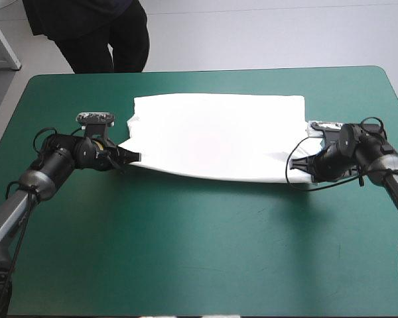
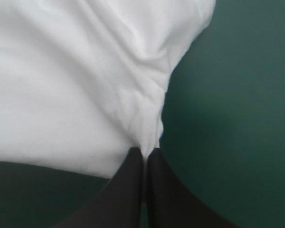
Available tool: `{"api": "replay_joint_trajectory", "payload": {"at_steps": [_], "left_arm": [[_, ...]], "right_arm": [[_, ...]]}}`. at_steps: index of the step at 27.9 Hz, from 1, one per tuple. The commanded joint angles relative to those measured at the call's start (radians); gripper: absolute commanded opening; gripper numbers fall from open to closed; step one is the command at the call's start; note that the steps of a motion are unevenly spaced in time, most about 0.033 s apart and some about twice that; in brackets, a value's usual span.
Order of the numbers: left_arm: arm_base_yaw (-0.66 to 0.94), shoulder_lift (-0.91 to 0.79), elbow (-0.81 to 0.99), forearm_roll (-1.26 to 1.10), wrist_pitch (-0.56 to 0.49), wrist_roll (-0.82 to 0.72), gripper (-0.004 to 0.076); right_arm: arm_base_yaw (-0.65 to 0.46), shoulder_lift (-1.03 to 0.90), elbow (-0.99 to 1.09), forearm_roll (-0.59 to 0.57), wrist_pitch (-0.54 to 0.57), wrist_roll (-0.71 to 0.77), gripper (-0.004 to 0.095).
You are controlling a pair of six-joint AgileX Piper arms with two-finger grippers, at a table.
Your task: Fold the cloth
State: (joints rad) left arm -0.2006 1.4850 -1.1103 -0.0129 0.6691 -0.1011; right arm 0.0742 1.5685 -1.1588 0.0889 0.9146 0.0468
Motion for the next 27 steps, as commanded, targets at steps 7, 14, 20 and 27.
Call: {"api": "replay_joint_trajectory", "payload": {"at_steps": [7, 14, 20, 27], "left_arm": [[-0.025, -0.176, 0.244, -0.145, -0.038, 0.062, -0.0022], [-0.109, -0.259, 0.382, -0.148, -0.011, 0.05, -0.0022], [-0.119, -0.325, 0.432, -0.14, 0.048, 0.032, -0.0022], [-0.119, -0.373, 0.439, -0.15, 0.109, 0.04, -0.0022]], "right_arm": [[0.002, -0.117, 0.16, 0.052, -0.019, -0.038, -0.0017], [0.002, -0.202, 0.274, 0.056, 0.01, -0.034, -0.0017], [0.002, -0.324, 0.371, 0.056, 0.043, -0.034, -0.0017], [0.002, -0.383, 0.398, 0.05, 0.077, -0.034, -0.0017]]}}
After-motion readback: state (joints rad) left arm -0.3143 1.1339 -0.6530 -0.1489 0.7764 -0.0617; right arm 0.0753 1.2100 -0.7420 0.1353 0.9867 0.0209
